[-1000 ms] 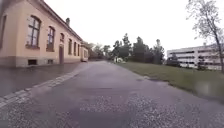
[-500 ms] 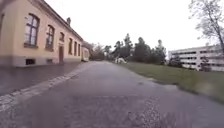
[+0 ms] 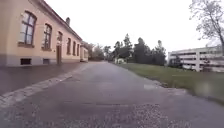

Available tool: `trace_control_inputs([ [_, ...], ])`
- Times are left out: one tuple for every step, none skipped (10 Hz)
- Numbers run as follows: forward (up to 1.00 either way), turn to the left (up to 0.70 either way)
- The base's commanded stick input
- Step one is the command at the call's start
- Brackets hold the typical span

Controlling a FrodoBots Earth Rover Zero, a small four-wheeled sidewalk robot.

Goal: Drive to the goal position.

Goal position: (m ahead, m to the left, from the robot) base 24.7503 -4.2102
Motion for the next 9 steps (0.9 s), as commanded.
trace_control_inputs([
  [1.00,0.00],
  [1.00,0.02],
  [1.00,0.17],
  [1.00,0.38],
  [1.00,0.27],
  [1.00,0.00],
  [1.00,0.00],
  [1.00,0.00],
  [1.00,0.00],
])
